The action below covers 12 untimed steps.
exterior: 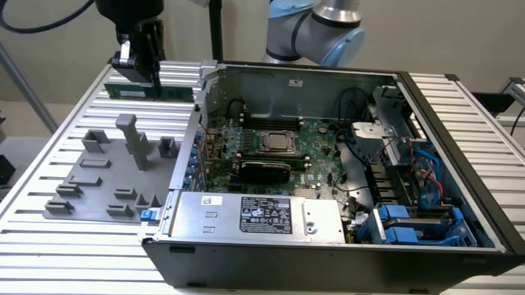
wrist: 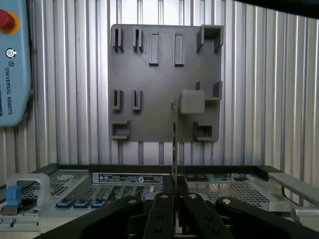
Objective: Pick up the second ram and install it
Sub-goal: 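Pick up the second ram and move it above second insertion slot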
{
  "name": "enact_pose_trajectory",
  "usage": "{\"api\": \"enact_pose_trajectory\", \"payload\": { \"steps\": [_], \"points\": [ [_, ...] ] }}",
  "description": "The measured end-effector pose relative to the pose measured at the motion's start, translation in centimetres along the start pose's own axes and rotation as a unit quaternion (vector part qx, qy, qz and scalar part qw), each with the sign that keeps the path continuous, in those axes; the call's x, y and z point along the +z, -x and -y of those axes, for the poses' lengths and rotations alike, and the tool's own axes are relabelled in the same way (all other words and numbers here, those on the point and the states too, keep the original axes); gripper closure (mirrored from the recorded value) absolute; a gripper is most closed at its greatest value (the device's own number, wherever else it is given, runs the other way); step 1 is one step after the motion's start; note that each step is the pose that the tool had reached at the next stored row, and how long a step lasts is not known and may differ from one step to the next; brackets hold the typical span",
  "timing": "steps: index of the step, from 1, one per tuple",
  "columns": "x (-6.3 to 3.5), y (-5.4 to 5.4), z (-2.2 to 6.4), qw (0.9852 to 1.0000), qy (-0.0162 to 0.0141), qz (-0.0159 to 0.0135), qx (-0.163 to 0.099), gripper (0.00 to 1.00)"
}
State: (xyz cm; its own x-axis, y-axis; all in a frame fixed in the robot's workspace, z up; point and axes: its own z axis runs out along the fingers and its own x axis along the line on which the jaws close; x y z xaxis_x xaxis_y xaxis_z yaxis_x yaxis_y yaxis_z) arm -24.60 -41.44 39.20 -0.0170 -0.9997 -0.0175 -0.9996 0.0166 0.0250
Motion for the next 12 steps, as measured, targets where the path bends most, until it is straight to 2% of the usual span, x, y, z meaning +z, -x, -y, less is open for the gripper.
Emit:
{"api": "enact_pose_trajectory", "payload": {
  "steps": [12],
  "points": [
    [-0.28,1.0,3.92,1.0000,0.0000,0.0013,0.000,0.86]
  ]
}}
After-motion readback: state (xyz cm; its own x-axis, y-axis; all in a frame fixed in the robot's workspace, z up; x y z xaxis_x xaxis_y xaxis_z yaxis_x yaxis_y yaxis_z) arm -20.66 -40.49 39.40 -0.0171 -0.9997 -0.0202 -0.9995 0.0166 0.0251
